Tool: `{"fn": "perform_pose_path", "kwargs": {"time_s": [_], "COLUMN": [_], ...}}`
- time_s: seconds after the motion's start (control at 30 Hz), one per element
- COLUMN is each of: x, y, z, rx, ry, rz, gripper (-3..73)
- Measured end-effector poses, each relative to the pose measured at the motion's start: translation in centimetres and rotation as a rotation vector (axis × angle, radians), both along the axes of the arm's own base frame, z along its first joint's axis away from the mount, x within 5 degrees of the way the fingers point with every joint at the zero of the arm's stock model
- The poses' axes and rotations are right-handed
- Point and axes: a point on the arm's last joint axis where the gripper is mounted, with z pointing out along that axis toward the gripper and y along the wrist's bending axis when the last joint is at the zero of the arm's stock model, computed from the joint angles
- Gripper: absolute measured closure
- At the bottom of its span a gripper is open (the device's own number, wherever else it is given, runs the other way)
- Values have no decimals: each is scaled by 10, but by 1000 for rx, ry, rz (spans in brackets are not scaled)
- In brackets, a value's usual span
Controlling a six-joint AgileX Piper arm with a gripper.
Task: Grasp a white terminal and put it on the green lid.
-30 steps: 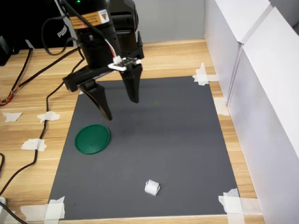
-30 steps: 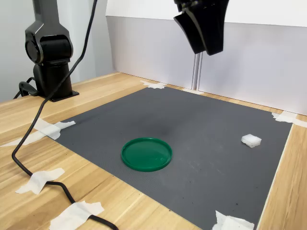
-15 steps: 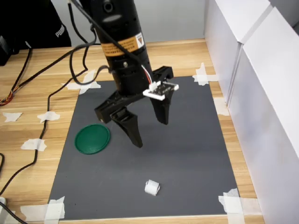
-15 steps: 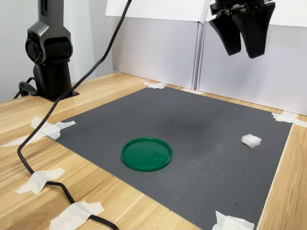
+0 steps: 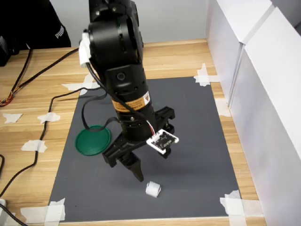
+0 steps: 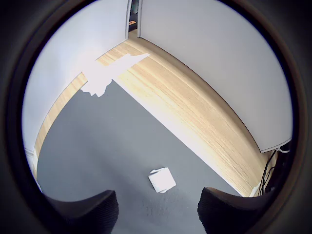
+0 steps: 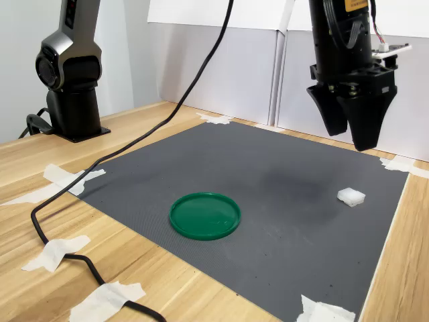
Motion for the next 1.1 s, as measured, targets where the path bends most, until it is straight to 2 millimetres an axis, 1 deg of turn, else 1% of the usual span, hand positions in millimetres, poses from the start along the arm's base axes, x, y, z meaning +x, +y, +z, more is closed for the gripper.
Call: {"fn": "perform_pose_path", "kwargs": {"time_s": [0.17, 0.33, 0.63, 1.1], "x": [7, 13, 18, 23], "y": [1, 1, 2, 3], "z": [-14, -23, -42, -56], "rx": [1, 7, 15, 18], "ry": [0, -8, 27, 18], "rz": [-14, -35, -64, -71], "gripper": [11, 11, 11, 11]}}
